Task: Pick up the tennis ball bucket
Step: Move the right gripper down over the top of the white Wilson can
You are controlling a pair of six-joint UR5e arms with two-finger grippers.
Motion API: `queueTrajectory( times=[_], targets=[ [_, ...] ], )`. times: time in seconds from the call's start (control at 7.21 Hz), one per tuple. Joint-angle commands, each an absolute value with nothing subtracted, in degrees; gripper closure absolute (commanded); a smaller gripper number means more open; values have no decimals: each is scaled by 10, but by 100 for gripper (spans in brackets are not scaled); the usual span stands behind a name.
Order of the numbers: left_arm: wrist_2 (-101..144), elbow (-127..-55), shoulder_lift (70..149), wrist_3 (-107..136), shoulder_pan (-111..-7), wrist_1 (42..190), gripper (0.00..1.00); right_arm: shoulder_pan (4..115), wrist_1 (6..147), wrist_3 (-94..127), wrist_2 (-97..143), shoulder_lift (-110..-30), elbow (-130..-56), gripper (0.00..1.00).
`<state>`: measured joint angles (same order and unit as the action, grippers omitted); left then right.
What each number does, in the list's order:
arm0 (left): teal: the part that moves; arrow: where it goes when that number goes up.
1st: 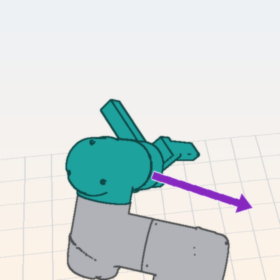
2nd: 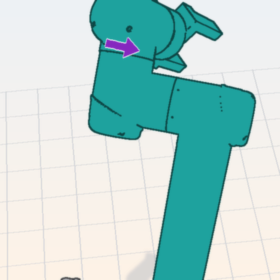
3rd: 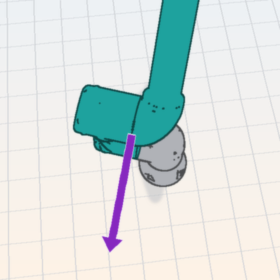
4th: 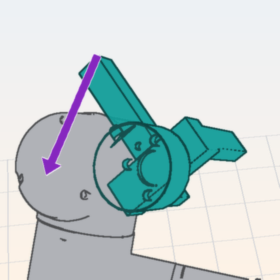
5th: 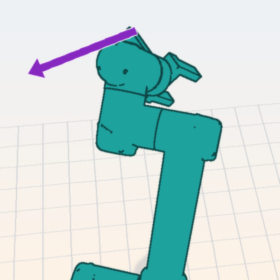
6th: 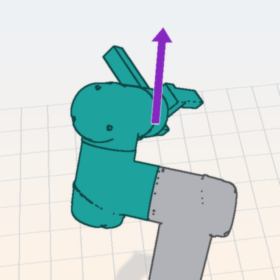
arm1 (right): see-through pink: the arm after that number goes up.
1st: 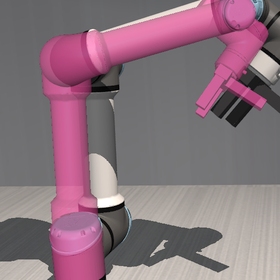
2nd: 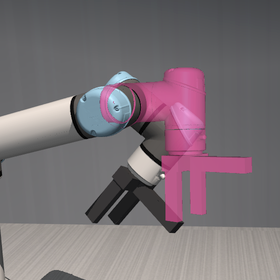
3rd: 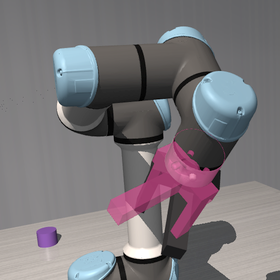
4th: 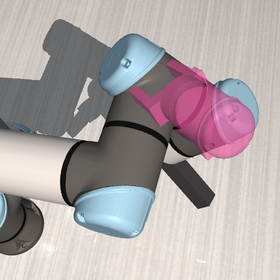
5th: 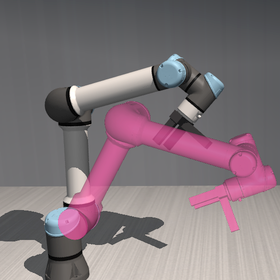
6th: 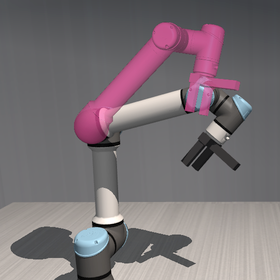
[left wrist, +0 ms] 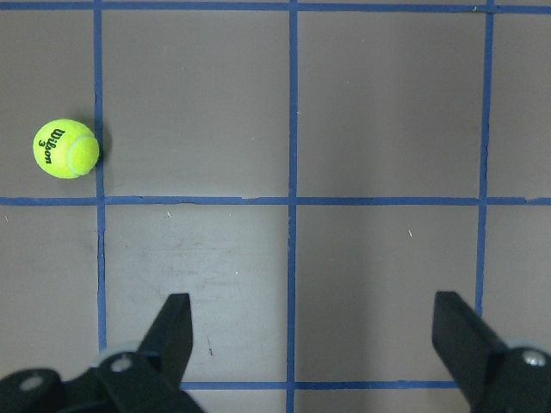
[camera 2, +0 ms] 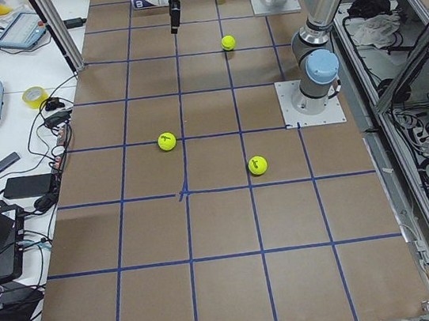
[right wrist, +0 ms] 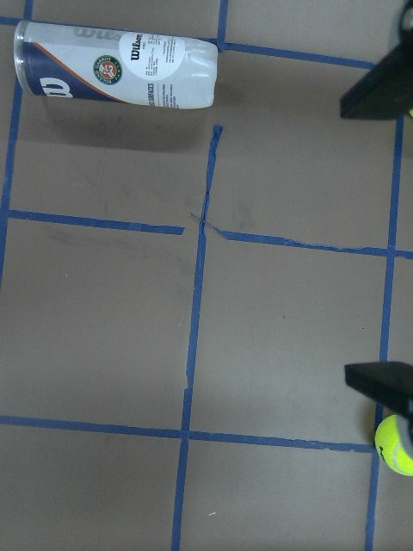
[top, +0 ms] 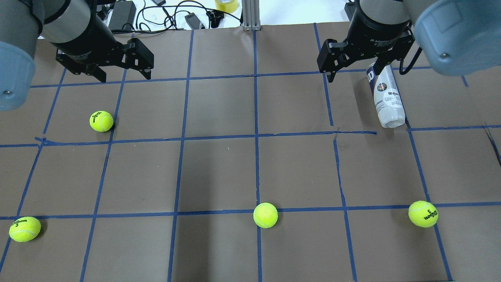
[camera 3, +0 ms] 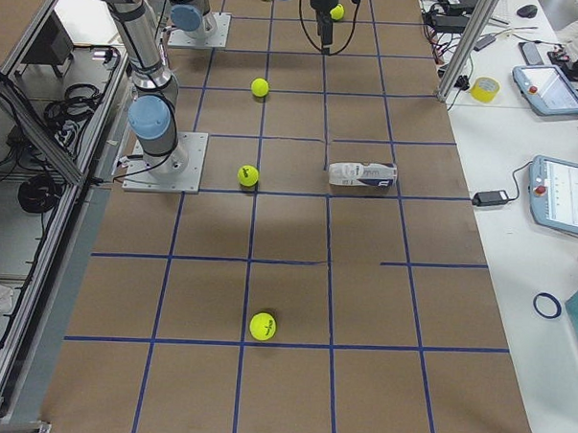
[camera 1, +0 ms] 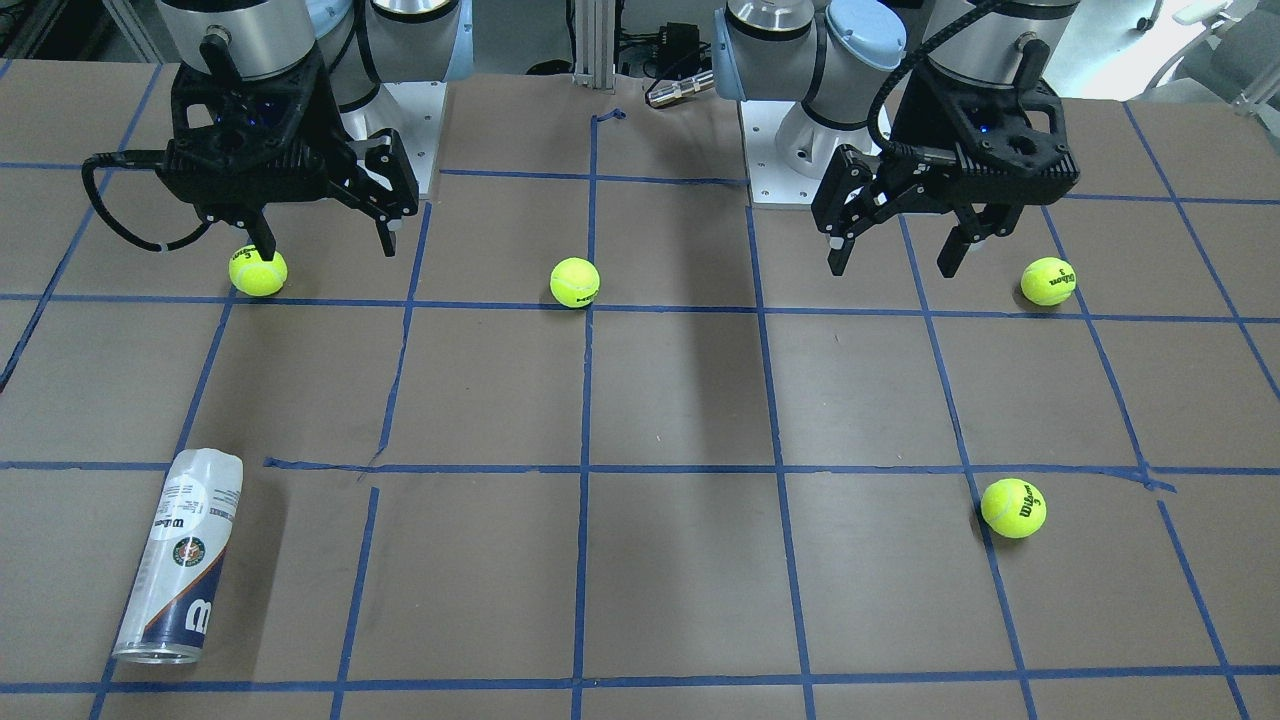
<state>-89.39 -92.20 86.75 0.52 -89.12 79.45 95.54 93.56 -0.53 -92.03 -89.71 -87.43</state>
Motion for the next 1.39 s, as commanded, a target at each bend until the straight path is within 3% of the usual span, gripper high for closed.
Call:
queueTrajectory(
  times=[0.0, 0.28, 0.55, 1.25],
  targets=[
    [-894, -922, 867, 4, -891, 795, 0, 954, 937, -4, -921, -896, -875, 0],
    [-894, -922, 867, 4, -891, 795, 0, 938, 946, 13, -912, -883, -880, 0],
    [-894, -922, 867, 4, -890, 795, 0, 875, 1012, -14, -918, -819, -863, 0],
    [-894, -922, 867, 5, -890, 795, 0, 792, 1100, -143, -918, -555, -697, 0]
  ],
)
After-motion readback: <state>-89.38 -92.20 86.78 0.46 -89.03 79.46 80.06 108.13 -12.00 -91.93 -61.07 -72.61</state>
